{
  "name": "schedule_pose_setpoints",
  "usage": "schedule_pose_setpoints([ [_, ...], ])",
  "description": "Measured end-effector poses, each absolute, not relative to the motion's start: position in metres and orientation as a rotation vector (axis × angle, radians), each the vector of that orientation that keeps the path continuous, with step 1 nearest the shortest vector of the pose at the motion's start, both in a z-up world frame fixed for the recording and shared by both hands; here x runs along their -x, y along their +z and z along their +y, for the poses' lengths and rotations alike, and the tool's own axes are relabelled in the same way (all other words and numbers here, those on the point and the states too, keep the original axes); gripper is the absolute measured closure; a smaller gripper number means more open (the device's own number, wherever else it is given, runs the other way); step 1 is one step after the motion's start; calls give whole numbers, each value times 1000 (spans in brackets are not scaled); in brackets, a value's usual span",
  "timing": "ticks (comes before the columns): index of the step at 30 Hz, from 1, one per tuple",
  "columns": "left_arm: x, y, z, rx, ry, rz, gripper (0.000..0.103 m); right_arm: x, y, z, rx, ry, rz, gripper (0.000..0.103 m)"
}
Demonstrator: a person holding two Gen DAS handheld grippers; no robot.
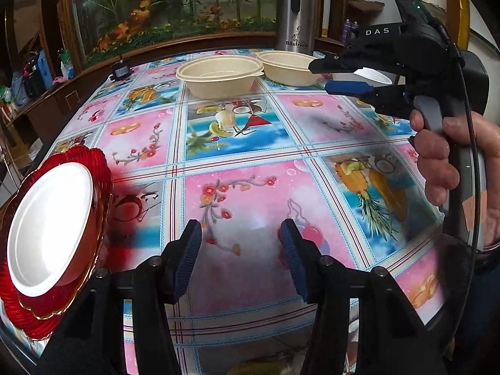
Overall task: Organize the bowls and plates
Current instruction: 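Move the right tool toward the beige plastic bowls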
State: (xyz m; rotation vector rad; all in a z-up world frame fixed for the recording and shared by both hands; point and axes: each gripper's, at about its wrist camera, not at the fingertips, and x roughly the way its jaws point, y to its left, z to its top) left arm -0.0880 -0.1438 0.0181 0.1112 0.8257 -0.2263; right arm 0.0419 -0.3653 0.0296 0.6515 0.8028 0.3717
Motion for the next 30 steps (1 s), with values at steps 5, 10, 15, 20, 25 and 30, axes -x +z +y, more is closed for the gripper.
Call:
schedule_pose_setpoints([
  [5, 85, 15, -136, -68, -212, 845, 52, -49, 26, -362, -641, 367, 838, 62],
  [10, 87, 17, -136, -61, -212, 833, 52, -65, 29, -352, -621, 379, 870, 56],
  [15, 92, 22, -136, -64, -224, 813, 52, -85, 30, -339, -609, 392, 910, 56],
  [20, 89, 43, -132, -2, -282, 840, 52, -98, 36, -331, -590, 381, 918, 50],
  [25, 67, 78, -114, 60, -298, 867, 52, -118, 37, -335, -616, 354, 929, 49],
  [30, 50, 98, -93, 85, -229, 833, 50, -146, 33, -331, -639, 347, 964, 49],
])
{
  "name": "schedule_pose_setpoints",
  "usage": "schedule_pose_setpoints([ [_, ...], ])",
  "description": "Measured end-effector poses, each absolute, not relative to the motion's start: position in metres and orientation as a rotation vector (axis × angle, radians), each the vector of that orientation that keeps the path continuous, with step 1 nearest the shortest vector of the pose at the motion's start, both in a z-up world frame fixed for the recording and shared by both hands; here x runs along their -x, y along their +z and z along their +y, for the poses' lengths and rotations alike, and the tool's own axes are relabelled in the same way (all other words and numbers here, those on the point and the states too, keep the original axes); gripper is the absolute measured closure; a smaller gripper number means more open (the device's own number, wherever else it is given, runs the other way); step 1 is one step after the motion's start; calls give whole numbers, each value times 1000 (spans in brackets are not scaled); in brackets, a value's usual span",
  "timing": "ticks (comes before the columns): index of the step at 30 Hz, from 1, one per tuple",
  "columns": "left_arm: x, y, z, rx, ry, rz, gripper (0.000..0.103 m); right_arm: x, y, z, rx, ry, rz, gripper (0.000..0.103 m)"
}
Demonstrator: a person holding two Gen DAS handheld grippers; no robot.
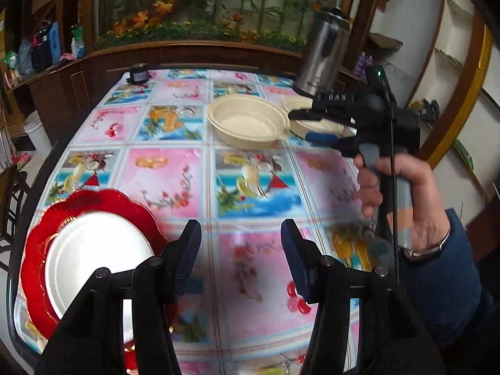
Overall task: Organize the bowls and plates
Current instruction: 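Move the right tool toward the beige plastic bowls, then grasp the wide beige bowl's rim with the right tool and lift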
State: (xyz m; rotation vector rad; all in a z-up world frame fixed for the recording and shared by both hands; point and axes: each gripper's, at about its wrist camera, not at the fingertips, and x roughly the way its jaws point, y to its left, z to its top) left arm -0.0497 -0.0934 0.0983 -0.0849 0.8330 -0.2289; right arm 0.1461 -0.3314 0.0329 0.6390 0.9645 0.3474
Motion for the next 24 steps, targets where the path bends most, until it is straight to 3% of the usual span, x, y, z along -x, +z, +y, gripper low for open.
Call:
schedule_pose_setpoints([
  [6, 33, 95, -76, 151, -189, 842, 47, -175, 18, -307, -588, 324, 1038, 49],
  [8, 31, 93, -76, 151, -192, 850, 47, -181, 11, -302, -576, 318, 1058, 54],
  [10, 32, 90, -75, 151, -188, 852, 47, -187, 5, -296, -557, 316, 1080, 79],
  [12, 32, 87, -74, 160, -193, 857, 47, -188, 3, -294, -531, 297, 1098, 84],
  [24, 45, 75, -74, 176, -229, 870, 47, -93, 25, -308, -387, 530, 1151, 89],
])
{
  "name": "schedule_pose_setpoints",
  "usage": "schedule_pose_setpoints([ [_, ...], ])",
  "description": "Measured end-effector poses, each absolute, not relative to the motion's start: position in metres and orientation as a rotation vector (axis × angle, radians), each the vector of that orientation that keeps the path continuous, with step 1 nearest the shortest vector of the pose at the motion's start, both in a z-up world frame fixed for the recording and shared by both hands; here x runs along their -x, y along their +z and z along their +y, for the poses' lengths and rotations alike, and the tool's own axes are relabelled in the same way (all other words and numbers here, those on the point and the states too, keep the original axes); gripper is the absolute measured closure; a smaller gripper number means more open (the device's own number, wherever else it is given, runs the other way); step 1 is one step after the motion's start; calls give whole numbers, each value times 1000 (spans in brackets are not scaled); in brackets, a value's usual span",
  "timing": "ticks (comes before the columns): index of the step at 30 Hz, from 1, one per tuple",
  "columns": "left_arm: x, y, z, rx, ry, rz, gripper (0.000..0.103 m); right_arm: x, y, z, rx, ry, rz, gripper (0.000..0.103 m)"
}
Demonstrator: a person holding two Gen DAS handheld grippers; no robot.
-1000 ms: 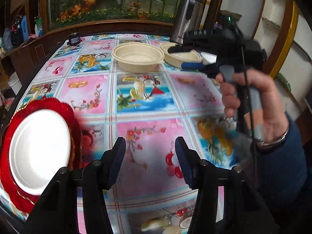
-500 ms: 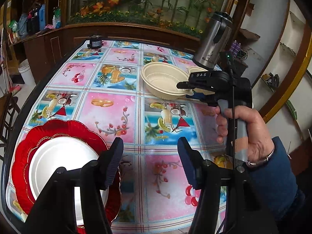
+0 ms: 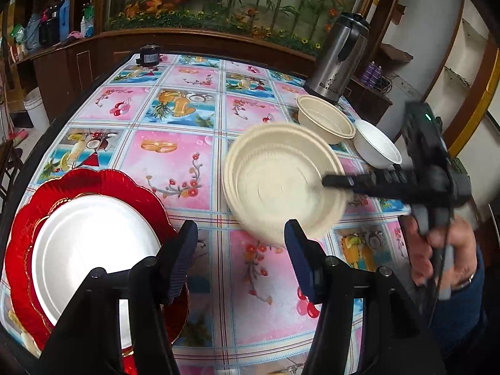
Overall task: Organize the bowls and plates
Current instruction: 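Grasp the wide beige bowl's rim with the right tool and lift, then carry the beige bowl with the right tool over the plate stack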
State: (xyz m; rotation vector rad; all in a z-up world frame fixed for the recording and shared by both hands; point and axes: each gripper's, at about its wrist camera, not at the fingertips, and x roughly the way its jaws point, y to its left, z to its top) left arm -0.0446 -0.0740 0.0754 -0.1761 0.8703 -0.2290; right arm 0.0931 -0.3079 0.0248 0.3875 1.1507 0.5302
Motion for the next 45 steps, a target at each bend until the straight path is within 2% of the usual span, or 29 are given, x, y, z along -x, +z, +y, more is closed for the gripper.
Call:
schedule_pose_setpoints([
  [3, 45, 72, -79, 169, -233, 880, 47, -60, 22, -315, -320, 599, 1180, 88],
  [4, 44, 71, -81, 167, -234, 884, 47, -53, 22, -319, -305, 607, 1185, 85],
  [8, 42, 69, -94, 162, -258, 900, 47, -39, 29, -330, -221, 560, 1106, 80],
  [15, 37, 55, -108, 154, -267, 938, 47, -6, 45, -363, -341, 525, 977, 69],
  [22, 35, 39, -114, 135, -235, 952, 47, 15, 32, -369, -452, 576, 1011, 69],
  [24, 34, 35, -113, 142, -226, 952, 53, 17, 27, -366, -462, 588, 1022, 69],
  [26, 35, 32, -114, 125, -216, 942, 64, 15, 20, -358, -456, 591, 1043, 69],
  [27, 36, 32, -115, 125, -226, 938, 68, 14, 16, -356, -463, 591, 1045, 74],
  [28, 38, 32, -116, 133, -240, 939, 74, 14, 14, -354, -469, 594, 1043, 85],
  [33, 45, 36, -125, 105, -260, 916, 74, 20, 20, -352, -458, 570, 992, 93],
  [45, 54, 38, -130, 89, -267, 907, 74, 23, 25, -360, -474, 565, 977, 93],
])
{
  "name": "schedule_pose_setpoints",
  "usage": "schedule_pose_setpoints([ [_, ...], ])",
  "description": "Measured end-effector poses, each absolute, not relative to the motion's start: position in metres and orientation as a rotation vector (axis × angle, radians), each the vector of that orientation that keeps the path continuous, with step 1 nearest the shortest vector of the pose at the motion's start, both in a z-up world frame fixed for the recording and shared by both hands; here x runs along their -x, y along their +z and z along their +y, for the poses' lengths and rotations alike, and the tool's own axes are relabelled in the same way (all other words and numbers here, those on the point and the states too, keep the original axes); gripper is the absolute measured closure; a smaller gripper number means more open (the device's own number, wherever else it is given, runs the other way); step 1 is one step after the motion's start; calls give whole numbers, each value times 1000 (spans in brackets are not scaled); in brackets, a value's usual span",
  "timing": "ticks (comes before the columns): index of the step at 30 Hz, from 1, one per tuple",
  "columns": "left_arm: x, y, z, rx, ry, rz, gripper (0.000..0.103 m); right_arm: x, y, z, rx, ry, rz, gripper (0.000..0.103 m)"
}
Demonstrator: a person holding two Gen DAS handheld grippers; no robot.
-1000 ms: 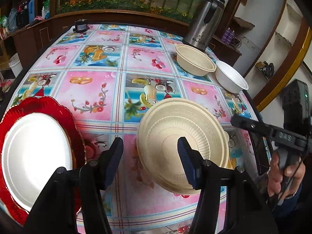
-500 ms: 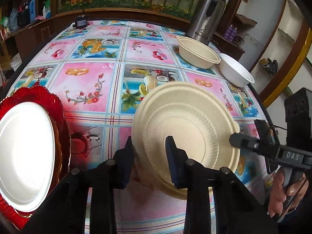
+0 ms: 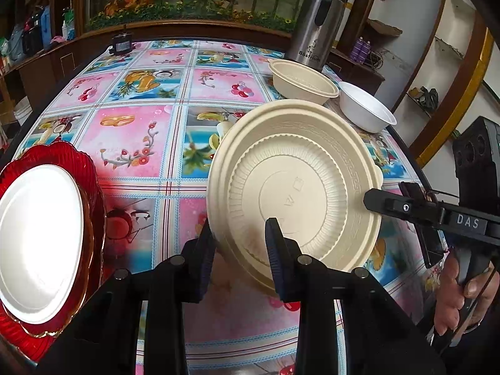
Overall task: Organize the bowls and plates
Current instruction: 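Carry the beige bowl with the right tool over the plate stack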
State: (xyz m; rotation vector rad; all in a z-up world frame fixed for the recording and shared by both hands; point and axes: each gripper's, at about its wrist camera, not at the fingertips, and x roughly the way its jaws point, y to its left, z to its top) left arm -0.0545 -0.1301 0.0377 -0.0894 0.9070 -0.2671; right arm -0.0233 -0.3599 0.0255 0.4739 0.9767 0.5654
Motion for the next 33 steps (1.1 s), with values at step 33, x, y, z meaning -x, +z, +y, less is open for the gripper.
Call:
schedule_pose_setpoints([
  [33, 67, 51, -124, 82, -270, 849, 74, 22, 30, -351, -505, 577, 982, 91],
])
